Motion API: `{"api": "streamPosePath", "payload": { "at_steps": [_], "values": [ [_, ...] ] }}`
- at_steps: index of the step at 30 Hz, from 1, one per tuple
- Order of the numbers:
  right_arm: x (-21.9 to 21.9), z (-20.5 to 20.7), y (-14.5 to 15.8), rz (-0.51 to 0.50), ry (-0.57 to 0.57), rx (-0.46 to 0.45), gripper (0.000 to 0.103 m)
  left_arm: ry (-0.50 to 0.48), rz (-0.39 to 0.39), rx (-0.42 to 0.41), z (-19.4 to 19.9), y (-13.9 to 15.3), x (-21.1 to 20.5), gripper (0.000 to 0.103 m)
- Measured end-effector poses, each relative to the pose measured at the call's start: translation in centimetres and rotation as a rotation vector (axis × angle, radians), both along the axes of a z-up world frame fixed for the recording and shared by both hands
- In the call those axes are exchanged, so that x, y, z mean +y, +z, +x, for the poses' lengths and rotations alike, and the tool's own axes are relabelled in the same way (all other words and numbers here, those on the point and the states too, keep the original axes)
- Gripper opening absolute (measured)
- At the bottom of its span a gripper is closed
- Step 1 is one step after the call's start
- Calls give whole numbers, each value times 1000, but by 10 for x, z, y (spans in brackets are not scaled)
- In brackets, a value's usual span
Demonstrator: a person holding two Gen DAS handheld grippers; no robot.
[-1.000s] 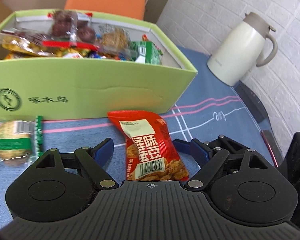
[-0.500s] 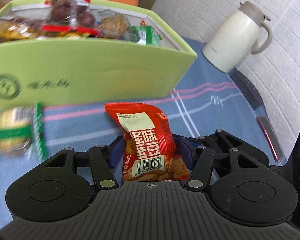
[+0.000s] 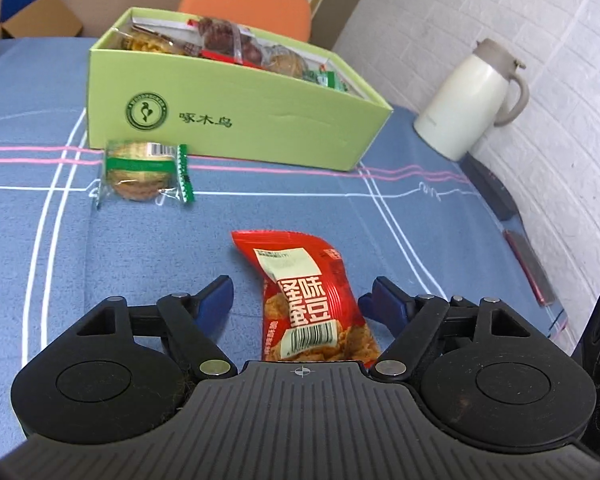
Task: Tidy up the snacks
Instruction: 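Grasp the red peanut bag on the tablecloth with the left tool, then lower the red peanut bag into the green box and open the left tool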
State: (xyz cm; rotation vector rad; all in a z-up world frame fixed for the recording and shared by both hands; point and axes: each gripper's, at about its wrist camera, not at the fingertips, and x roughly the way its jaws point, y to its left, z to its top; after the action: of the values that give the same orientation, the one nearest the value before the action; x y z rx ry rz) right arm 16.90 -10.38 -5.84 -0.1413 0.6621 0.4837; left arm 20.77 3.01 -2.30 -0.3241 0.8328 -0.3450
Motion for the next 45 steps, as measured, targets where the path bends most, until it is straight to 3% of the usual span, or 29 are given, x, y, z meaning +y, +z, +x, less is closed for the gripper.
{"api": "streamPosePath", "payload": {
  "at_steps": [4, 6, 13, 18, 22, 30, 34, 39, 42, 45],
  "values": [
    [5, 5, -7, -25, 30, -8, 92, -25, 14, 30, 5, -14, -7, 54],
    [6, 0, -6, -44, 55, -29, 84, -38, 10, 30, 2, -16, -7, 38],
    [9, -14, 0, -29, 53, -65, 81, -7, -31, 31, -14, -10, -3, 29],
    [7, -9, 26, 10, 41, -136, 81, -5, -64, -29, -17, 14, 1, 29],
    [8, 13, 47, 12, 24, -223, 82, -5, -80, -82, 5, 41, -1, 25],
    [-3, 115, 99, 11, 23, -402, 82, 8, -60, -276, 91, 107, -13, 23],
    [2, 191, 96, -17, 25, -372, 83, 20, -65, -278, 155, 110, -19, 23],
    [8, 257, 62, -40, 57, -221, 82, 58, -40, -166, 225, 73, -22, 23],
    [12, 272, 45, -62, 82, -191, 84, 63, 70, -159, 237, 56, -31, 31],
    [13, 279, 42, -86, 103, -190, 90, 49, 90, -173, 236, 49, -31, 43]
  ]
}}
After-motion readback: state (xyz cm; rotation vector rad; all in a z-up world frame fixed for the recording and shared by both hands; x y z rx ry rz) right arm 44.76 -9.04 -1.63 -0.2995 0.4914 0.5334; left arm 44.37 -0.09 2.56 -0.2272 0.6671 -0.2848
